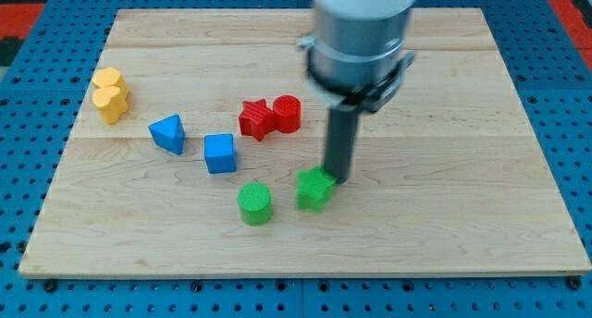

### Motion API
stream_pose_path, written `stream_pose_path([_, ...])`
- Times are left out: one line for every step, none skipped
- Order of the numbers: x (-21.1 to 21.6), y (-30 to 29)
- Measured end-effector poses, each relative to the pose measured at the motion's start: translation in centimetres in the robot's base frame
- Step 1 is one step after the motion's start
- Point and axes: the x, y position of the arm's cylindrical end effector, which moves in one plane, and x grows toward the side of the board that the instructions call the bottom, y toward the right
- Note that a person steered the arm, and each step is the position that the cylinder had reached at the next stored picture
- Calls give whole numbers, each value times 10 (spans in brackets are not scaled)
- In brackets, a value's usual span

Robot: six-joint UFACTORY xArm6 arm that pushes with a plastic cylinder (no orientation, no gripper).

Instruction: Place the red blocks on the bottom right

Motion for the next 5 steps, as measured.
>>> stream_pose_path([24, -28])
stream_pose_path([28, -13])
stream_pose_path([24, -6])
stream_pose_path([6, -32])
stream_pose_path([-9, -54])
